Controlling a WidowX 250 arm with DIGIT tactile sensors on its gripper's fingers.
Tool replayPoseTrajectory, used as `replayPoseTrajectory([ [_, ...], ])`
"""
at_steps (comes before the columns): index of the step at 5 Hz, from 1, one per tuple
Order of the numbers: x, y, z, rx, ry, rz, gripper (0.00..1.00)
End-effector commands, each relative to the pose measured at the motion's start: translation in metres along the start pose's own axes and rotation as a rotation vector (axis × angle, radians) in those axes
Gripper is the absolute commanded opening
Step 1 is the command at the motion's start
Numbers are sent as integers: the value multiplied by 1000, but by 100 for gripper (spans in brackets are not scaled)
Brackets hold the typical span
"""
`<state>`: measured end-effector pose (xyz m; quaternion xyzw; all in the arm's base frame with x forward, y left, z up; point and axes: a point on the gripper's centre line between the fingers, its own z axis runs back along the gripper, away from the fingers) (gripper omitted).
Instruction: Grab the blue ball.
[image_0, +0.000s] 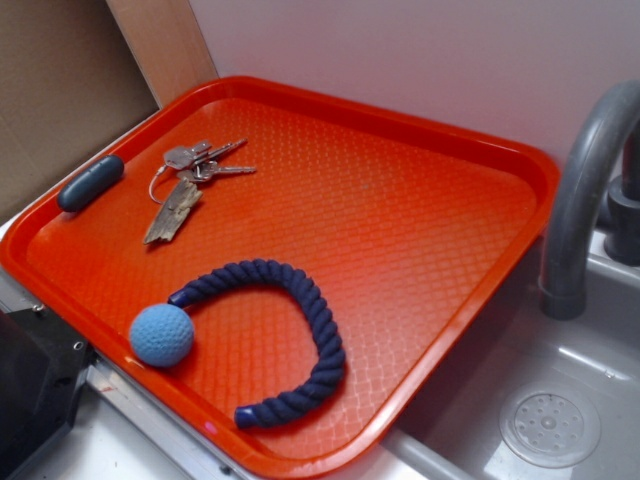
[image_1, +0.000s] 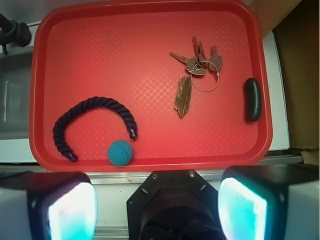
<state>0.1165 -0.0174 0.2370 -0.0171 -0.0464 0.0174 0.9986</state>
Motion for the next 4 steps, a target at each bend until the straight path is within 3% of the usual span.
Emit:
replayPoseTrajectory([
  [1,0,0,0,0,0,0,100],
  [2,-5,-19,-46,-99,7,-73,100],
  [3,-26,-21,-94,-126,7,-126,100],
  [4,-31,-30,-130,-50,30,-179,100],
])
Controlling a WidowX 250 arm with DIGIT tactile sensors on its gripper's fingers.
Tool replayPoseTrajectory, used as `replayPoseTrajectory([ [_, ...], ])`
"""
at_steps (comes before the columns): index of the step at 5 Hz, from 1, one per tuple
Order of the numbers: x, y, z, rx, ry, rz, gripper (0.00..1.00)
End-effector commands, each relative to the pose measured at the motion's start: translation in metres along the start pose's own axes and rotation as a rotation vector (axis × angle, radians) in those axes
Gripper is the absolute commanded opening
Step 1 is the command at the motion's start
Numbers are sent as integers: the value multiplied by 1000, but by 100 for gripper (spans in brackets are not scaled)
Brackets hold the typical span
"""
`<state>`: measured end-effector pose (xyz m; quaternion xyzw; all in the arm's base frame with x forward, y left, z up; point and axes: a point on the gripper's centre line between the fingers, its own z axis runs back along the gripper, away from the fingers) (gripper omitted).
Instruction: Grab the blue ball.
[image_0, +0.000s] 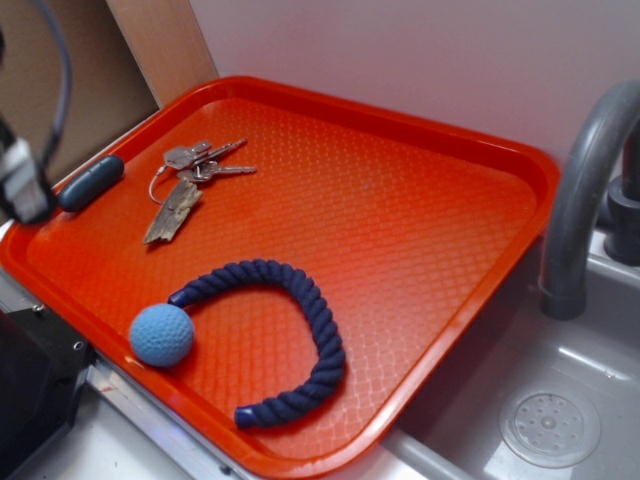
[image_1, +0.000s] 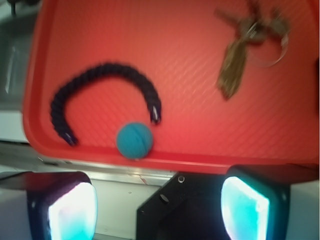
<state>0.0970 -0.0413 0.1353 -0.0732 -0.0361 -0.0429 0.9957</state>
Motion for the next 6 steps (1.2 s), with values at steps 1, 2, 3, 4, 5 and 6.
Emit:
replayPoseTrajectory([
  [1,0,-7,-30,67,13,-63,100],
  [2,0,-7,-30,67,13,-63,100],
  [3,0,-7,-30,67,13,-63,100],
  [4,16,2,-62,78,10,-43,100],
  [5,26,1,-80,31,-19,44,100],
  [6,29,-8,-92,-78,20,0,100],
])
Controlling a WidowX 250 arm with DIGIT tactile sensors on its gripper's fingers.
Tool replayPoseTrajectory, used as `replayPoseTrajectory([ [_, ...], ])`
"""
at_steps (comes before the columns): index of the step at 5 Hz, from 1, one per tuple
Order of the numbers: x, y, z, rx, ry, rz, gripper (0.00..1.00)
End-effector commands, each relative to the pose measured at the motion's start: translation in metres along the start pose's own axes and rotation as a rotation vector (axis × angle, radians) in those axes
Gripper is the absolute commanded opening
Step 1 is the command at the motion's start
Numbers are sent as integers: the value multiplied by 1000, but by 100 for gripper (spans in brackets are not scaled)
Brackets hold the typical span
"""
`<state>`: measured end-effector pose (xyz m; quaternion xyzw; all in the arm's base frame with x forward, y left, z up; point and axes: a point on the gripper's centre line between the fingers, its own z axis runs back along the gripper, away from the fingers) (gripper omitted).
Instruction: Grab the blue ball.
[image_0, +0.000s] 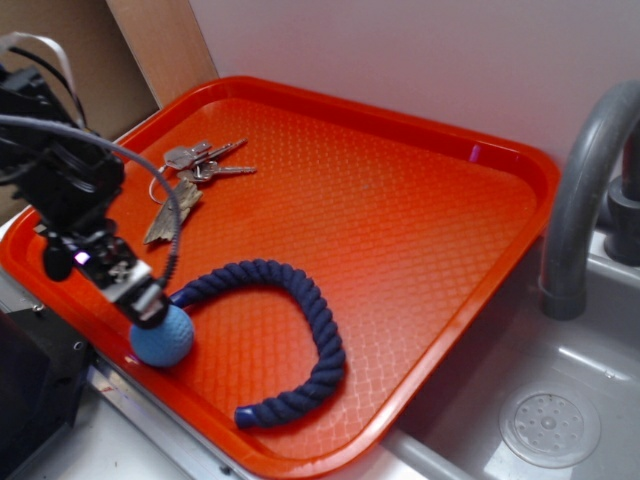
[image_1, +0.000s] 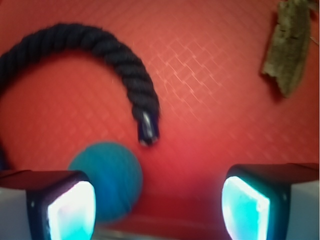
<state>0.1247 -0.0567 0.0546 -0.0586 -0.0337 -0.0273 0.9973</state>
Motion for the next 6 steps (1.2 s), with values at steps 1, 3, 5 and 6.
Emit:
replayPoseTrajectory([
  [1,-3,-22,-12,-153,77,-147,100],
  [3,-8,-41,-28,-171,156,-211,100],
  [5,-6,-49,-37,-148,102,-239,0],
  [6,-7,-48,-33,-152,95,-247,0],
])
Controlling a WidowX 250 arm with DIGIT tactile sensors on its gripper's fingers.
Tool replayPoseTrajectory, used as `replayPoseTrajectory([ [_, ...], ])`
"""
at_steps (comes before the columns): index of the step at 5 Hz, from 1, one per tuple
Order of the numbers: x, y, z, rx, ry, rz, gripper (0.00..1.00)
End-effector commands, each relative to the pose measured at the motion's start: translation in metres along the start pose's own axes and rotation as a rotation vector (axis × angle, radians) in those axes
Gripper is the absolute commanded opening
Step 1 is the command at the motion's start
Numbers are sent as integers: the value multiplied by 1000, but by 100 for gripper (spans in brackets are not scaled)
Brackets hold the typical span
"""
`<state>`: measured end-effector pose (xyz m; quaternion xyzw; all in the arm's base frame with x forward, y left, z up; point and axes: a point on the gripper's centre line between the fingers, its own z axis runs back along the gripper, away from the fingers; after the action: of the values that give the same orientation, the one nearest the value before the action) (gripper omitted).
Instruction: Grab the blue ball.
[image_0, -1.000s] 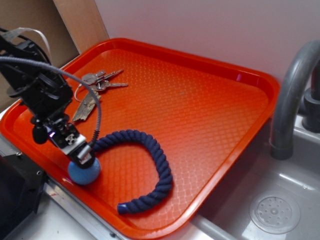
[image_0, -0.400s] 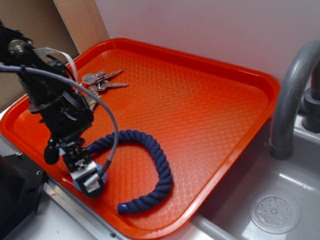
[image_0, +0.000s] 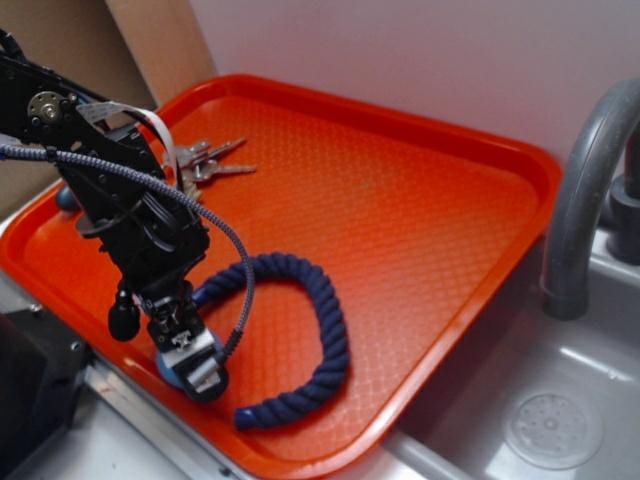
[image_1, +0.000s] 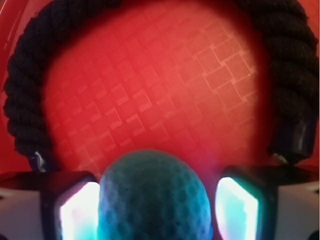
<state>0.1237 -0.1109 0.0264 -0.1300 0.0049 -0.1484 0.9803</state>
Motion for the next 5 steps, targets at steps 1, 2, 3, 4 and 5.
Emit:
replayPoseTrajectory([
  [1,-9,5,11,11,0,-7,0],
  [2,-15,29,43,114,-69,75,0],
  [3,-16,67,90,213,-155,285,0],
  [4,-9,113,136,173,-171,380,0],
  [5,9,114,172,281,-194,441,0],
])
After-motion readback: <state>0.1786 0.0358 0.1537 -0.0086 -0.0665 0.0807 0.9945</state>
